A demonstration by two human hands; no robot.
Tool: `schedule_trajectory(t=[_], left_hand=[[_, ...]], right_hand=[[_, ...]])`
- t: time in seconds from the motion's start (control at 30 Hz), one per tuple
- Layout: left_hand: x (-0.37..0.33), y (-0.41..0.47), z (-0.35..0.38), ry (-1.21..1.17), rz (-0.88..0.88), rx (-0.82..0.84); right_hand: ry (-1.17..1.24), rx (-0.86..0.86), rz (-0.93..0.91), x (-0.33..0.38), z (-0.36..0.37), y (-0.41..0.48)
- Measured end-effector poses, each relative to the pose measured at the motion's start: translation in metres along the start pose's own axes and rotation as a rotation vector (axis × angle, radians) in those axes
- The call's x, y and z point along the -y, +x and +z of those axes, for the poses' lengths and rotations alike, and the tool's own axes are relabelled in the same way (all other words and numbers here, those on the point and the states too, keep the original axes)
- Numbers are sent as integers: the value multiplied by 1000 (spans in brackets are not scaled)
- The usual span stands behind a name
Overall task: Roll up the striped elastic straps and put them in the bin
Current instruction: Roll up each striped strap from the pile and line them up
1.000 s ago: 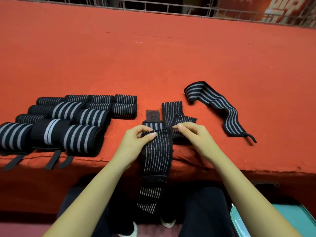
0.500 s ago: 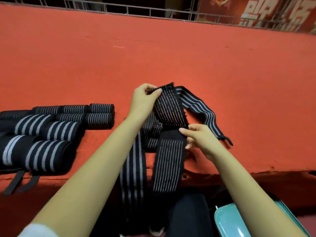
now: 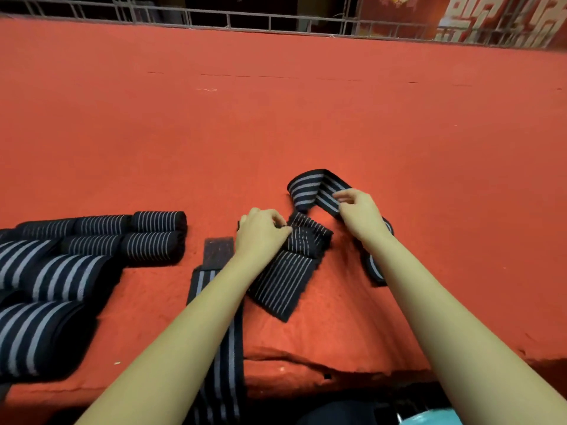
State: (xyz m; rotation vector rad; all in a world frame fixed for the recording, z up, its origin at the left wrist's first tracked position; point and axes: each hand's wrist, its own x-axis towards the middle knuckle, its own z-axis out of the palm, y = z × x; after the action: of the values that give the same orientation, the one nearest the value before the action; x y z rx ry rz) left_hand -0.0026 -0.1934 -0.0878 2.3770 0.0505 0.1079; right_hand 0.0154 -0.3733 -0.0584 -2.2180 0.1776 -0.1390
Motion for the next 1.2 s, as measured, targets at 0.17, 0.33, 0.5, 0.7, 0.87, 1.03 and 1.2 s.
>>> schedule_trajectory(t=[0.17,0.33,0.5,0.7,0.87,1.03,1.2], left_hand=[[-2,21,10,-79,25,-56],[-4,48,8,-147,31,-81],[-22,68,13,-220,-45,0],[-50,77,42,-278,-134,222],[-57,80,53,-202,-164,259],[-68,82,56,-427,-389,297],[-82,70,65,-604,-368,335]], right_hand=[[-200,-107,-425,10,21,37],[-552,61,-442,21,42,69],[-382,58,-108,3,28,67],[-38,178,41,-33,1,39],[15,224,14,-35,-7,33],[242,212,111,-44,-12,18],[420,-21,155,-51,-32,6]])
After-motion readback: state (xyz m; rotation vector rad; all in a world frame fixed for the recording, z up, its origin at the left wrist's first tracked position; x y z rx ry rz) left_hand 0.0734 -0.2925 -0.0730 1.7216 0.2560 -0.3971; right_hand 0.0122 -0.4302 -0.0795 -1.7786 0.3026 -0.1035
